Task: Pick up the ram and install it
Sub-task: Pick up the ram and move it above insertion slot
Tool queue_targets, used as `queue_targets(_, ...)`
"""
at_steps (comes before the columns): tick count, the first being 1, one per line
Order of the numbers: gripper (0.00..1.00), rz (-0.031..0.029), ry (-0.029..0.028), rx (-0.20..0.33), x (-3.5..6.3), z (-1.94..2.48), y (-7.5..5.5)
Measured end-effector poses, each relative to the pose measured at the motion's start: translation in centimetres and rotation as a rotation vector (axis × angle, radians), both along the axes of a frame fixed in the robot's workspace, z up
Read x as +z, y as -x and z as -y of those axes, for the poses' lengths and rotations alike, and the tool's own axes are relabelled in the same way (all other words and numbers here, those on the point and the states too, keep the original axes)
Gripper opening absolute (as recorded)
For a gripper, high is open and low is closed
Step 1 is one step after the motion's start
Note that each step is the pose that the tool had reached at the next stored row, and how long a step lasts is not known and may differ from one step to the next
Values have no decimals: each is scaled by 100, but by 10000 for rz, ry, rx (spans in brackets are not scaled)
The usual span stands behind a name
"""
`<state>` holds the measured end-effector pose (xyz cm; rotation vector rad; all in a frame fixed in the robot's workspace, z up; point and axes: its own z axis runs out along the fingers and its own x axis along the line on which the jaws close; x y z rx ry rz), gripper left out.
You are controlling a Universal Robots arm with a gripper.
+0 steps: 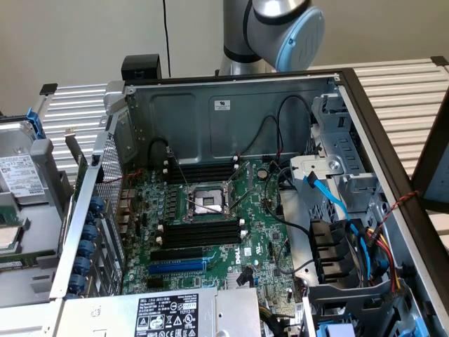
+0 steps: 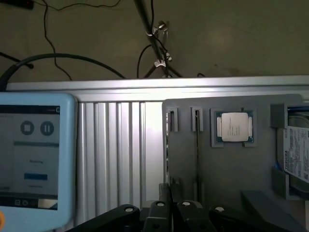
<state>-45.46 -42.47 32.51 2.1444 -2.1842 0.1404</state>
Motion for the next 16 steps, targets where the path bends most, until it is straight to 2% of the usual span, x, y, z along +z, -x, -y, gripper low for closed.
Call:
queue_targets(9,12,43,151,-1,203,-88,1)
queue_targets(16,12,76,257,0,412,-145,2)
